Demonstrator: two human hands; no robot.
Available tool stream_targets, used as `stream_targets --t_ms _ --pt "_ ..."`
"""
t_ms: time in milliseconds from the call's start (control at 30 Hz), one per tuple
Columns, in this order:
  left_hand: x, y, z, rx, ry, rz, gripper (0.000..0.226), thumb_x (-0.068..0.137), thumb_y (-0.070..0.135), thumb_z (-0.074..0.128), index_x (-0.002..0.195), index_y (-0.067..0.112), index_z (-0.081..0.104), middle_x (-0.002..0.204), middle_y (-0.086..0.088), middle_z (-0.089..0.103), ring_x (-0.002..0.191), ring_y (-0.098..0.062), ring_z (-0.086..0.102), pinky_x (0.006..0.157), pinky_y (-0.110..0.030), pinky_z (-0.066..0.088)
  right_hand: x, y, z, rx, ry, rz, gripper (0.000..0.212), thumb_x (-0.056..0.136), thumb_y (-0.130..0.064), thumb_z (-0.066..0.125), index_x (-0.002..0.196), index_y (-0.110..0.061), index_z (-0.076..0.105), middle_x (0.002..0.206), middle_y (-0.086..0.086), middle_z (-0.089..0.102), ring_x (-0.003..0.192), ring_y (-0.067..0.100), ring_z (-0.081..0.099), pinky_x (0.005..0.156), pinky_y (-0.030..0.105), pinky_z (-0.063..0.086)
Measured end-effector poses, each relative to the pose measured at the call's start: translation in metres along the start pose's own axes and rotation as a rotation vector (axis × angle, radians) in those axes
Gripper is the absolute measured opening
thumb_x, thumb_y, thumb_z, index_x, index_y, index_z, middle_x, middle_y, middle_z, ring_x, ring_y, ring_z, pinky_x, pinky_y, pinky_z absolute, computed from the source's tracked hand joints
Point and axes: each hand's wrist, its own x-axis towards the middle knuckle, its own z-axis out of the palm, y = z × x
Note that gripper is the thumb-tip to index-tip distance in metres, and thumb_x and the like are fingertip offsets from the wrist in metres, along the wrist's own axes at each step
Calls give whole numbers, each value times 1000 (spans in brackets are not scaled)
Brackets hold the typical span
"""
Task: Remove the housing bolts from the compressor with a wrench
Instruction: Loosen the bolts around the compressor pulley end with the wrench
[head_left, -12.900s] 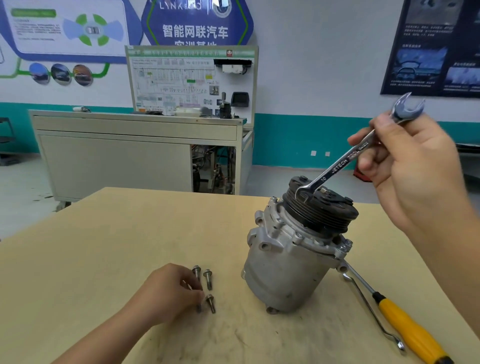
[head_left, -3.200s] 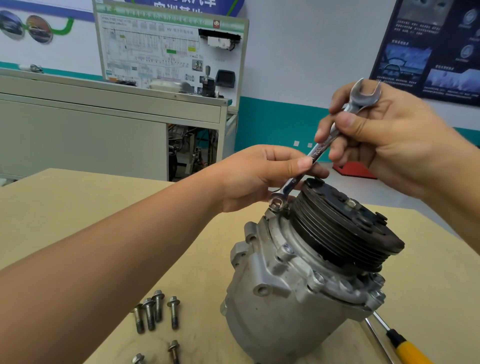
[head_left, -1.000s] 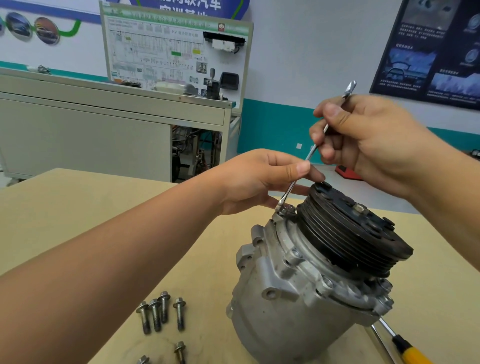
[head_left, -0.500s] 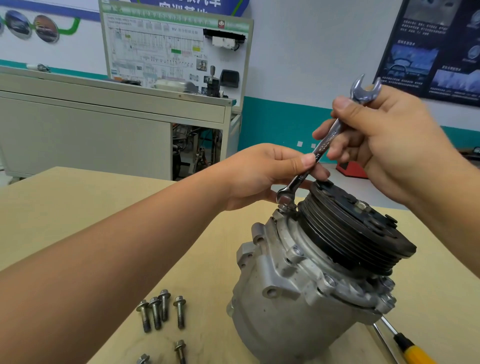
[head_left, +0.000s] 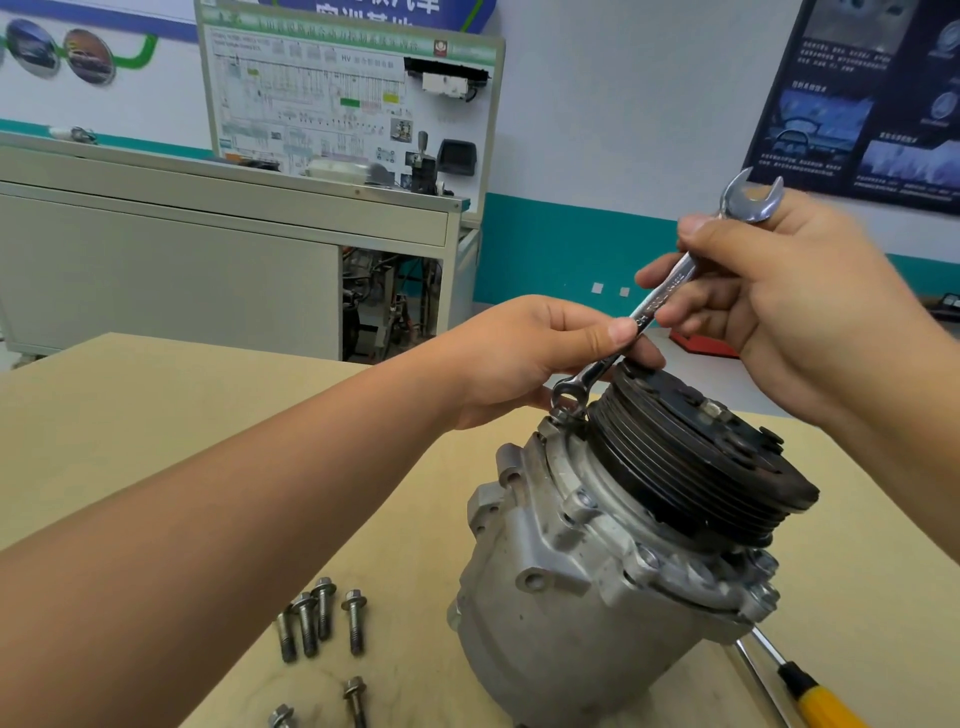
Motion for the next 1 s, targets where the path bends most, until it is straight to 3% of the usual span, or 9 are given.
stream_targets --t_ms 200,333,533,667,767,1000 --pt "0 -3 2 -14 11 9 21 89 30 54 91 18 72 88 4 72 84 -9 67 70 -22 53 -3 -1 1 37 34 76 16 96 -7 44 81 -12 45 58 4 68 40 12 60 41 18 46" --pt "0 -5 1 -17 4 -5 20 91 29 52 96 23 71 95 8 72 91 -6 66 83 -28 52 0 -2 2 3 19 136 15 93 -5 40 80 -11 44 55 4 67 39 12 57 41 17 45" --pt "1 -7 0 -28 27 -7 17 91 24 52 96 21 68 97 8 68 96 -10 61 96 -43 44 10 -4 -1 -47 -50 193 16 95 -6 39 86 -9 51 75 7 52 40 9 53 41 16 42" --pt "3 -7 0 -39 40 -6 14 89 23 55 86 23 68 104 5 68 98 -11 62 87 -36 50 15 -5 -2 -117 -110 133 16 98 -3 38 97 -11 52 74 8 62 43 8 57 43 16 44" --pt "4 -8 -1 -49 63 6 10 89 20 56 81 18 62 98 6 70 91 -9 61 75 -29 53 16 -4 -2 -150 -150 60 14 100 -3 38 97 -13 48 66 2 70 45 10 60 43 17 45" --pt "1 -6 -7 -95 101 48 16 80 15 64 73 14 50 89 6 72 93 -13 63 73 -33 51 21 -12 10 -111 -270 18 20 101 -6 38 89 -11 52 73 4 73 51 12 66 47 16 50"
